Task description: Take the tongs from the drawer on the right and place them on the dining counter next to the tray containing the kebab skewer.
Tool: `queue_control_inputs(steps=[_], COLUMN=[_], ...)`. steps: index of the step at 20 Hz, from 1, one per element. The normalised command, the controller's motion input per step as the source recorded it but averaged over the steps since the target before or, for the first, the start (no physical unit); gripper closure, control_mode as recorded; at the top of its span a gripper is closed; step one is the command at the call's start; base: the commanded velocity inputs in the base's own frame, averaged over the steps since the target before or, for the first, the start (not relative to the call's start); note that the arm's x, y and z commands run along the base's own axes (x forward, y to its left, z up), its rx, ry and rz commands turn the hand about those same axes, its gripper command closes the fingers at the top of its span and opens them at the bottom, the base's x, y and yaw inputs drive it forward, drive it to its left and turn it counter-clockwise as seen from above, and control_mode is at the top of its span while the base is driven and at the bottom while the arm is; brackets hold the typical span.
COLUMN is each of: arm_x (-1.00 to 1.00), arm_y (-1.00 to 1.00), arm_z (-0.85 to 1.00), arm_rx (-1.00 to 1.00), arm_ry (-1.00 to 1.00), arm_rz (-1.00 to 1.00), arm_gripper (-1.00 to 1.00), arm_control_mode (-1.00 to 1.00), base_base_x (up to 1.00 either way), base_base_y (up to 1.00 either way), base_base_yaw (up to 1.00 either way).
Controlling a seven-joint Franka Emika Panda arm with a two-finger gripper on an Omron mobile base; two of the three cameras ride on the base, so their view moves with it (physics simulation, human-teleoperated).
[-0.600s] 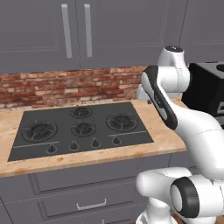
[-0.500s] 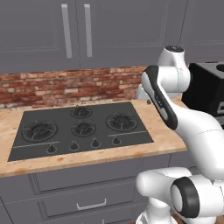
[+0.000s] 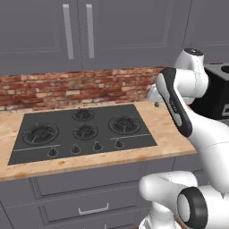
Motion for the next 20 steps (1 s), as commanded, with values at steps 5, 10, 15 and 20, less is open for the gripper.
queue_control_inputs(steps=[5,10,15,20], arm_x=[-0.31,-0.33,-0.34,-0.46], arm_y=[-0.44,-0.54,-0.55,-0.53], arm_z=[0.0,-0.01,-0.03,-0.18], arm_rx=[0.16,0.19,0.12,0.03], arm_ry=[0.0,-0.02,-0.14,-0.26], arm_rz=[-0.23,-0.17,-0.13,-0.08], arm_gripper=[-1.0,-1.0,-1.0,-1.0], arm_control_mode=[-1.0,-1.0,-1.0,-1.0], base_base_x=[0.0,0.0,0.0,0.0], base_base_y=[0.0,0.0,0.0,0.0], base_base_yaw=[0.0,0.0,0.0,0.0])
